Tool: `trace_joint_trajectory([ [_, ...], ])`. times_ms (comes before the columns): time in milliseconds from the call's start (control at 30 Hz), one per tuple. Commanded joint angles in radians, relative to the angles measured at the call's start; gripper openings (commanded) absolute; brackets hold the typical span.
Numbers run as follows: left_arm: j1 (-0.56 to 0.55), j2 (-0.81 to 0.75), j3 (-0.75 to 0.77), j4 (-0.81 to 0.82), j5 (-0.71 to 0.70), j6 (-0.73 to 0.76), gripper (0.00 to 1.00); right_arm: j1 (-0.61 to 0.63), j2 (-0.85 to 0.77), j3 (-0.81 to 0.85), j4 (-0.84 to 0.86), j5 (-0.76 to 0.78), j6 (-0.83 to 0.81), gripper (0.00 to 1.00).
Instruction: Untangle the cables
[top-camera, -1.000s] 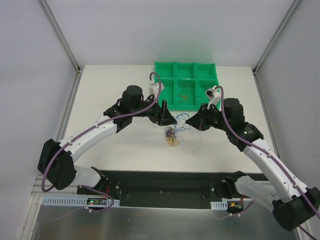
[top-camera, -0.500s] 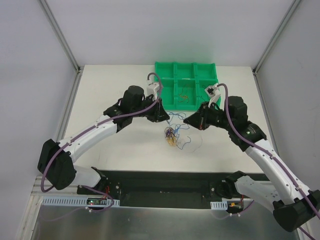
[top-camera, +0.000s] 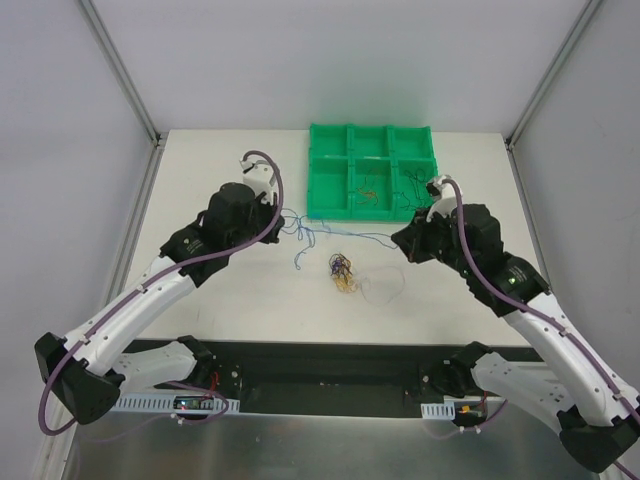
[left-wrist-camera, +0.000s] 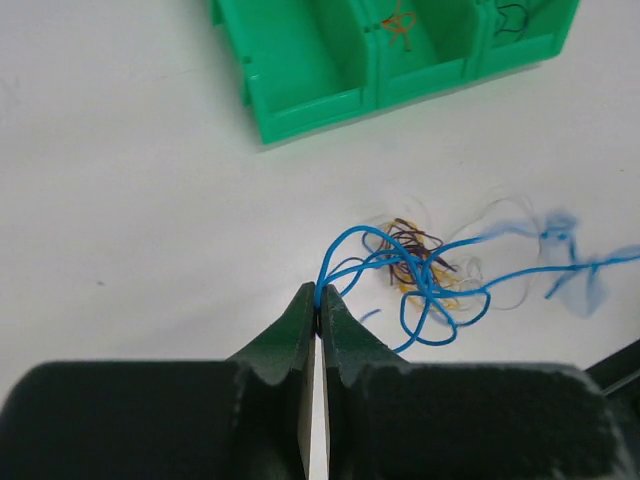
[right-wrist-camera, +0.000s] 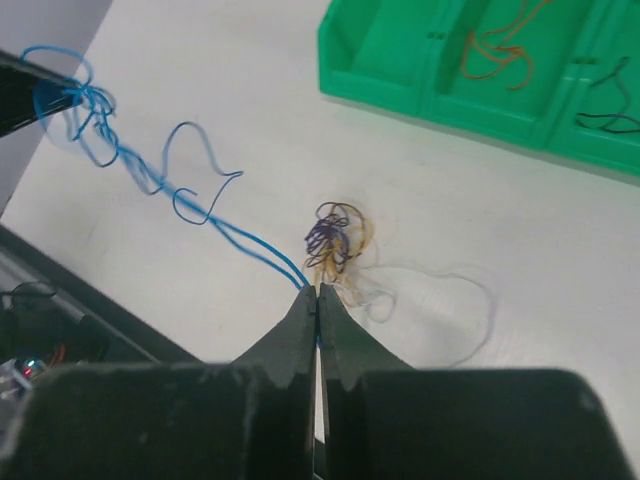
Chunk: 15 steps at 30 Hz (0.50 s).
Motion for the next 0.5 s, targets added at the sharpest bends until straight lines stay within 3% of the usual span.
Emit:
trace_joint_trajectory([
  [0, 0.015, -0.051, -0.011, -0.084, -0.161, 0.021, 0.00, 0.011, 0.001, 0.045, -0.089, 0.283, -0.037, 0.00],
  [300, 0.026, -0.057, 0.024, -0.162, -0.380, 0.034, 0.00, 0.031, 0.002, 0.008, -0.169, 0.536, -0.024, 0.00],
  [467, 0.045, -0.049, 0.029, -0.170, -0.351, 0.046, 0.01, 0.029, -0.013, 0.017, -0.155, 0.518, -0.030, 0.00],
])
